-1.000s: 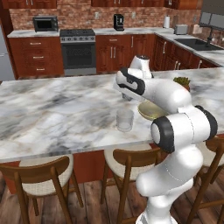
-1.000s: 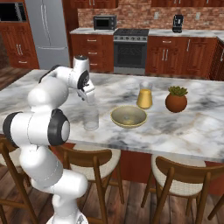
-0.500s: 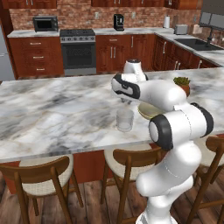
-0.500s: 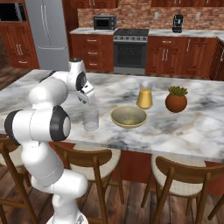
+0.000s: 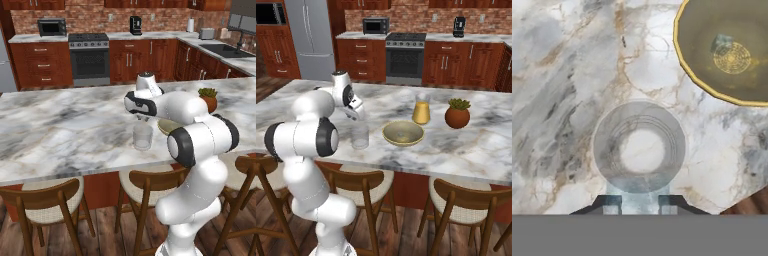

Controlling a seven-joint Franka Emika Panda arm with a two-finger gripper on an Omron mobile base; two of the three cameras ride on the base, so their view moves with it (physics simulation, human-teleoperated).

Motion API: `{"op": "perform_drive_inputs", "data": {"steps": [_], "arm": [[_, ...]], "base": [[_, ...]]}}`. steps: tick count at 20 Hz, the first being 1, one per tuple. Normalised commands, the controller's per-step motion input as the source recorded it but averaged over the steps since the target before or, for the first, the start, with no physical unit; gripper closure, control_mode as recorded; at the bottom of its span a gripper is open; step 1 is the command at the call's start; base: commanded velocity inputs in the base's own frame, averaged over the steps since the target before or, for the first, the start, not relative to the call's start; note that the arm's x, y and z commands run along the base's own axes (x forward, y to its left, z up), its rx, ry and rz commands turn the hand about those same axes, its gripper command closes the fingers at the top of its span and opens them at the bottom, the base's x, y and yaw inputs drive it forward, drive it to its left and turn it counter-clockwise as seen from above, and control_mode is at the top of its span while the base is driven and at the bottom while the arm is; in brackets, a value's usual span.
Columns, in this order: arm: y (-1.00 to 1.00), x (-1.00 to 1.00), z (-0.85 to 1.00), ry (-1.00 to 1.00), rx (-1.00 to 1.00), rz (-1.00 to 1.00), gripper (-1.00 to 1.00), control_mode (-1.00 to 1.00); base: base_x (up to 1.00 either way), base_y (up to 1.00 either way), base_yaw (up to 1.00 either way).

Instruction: There are two ice cubes in the ice bowl. Place both ice cubes in the glass cup.

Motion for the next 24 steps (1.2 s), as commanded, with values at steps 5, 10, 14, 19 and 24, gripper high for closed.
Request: {"op": "perform_drive_inputs", "data": {"steps": [5, 10, 14, 19, 24], "arm": [[-0.14, 0.37, -0.30, 0.01, 0.00, 0.00, 1.00, -1.00], [-0.07, 0.38, -0.32, 0.03, 0.00, 0.00, 1.00, -1.00], [0.00, 0.13, -0.25, 0.06, 0.00, 0.00, 1.00, -1.00], [0.00, 0.01, -0.26, 0.07, 0.00, 0.01, 1.00, -1.00], [0.00, 0.07, -0.23, 0.05, 0.00, 0.01, 1.00, -1.00]], "base": [[0.00, 0.00, 0.00], [0.00, 0.00, 0.00], [0.00, 0.00, 0.00], [0.00, 0.00, 0.00], [0.00, 0.00, 0.00]]}}
